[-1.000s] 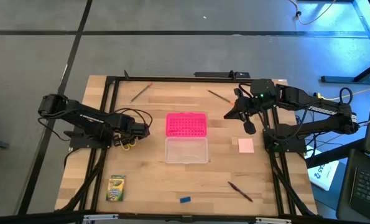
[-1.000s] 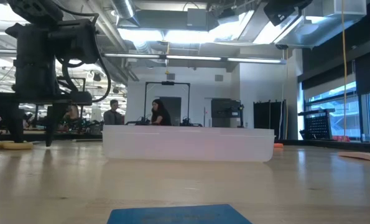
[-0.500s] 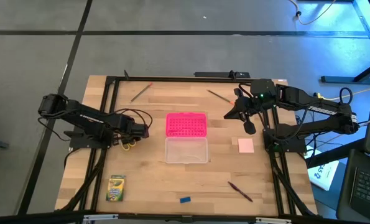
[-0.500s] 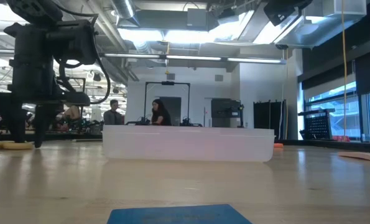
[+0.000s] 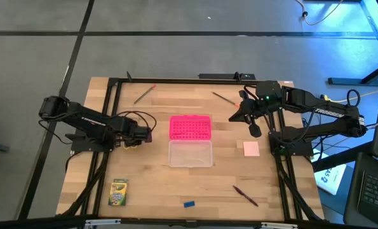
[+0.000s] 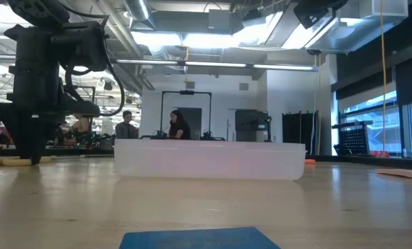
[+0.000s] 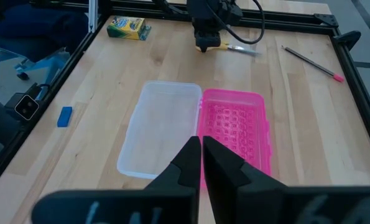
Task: Pack school essentials
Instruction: Put the scissor into the pencil case
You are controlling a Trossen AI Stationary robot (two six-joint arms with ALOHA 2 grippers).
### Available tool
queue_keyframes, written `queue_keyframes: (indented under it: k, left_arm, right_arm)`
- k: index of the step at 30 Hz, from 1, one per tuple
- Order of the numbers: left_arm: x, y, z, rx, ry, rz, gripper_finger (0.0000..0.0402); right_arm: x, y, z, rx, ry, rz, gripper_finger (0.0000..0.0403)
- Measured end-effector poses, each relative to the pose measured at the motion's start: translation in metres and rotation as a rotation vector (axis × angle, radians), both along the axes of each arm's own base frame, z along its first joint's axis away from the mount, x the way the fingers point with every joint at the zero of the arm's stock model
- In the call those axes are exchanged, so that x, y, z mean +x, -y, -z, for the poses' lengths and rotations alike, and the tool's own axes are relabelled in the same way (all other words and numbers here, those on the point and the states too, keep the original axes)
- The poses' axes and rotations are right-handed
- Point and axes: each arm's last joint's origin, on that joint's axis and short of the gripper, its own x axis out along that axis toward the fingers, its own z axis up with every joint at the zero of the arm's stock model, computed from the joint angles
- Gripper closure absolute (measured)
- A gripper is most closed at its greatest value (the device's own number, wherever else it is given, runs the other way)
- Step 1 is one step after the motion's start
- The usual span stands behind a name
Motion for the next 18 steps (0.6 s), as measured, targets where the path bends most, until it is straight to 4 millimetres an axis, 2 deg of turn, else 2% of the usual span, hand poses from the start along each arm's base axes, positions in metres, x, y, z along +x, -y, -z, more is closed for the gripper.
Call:
queue_keyframes:
  k: [8, 18]
  left_arm:
    - [0.0, 0.006, 0.0, -0.002, 0.001, 0.084, 0.0389]
    - [0.005, 0.014, -0.004, -0.012, 0.033, 0.358, 0.0393]
  right_arm:
    - [0.0, 0.0, 0.0, 0.0, 0.0, 0.0, 0.0382]
    - [0.0, 0.0, 0.0, 0.0, 0.0, 0.0, 0.0382]
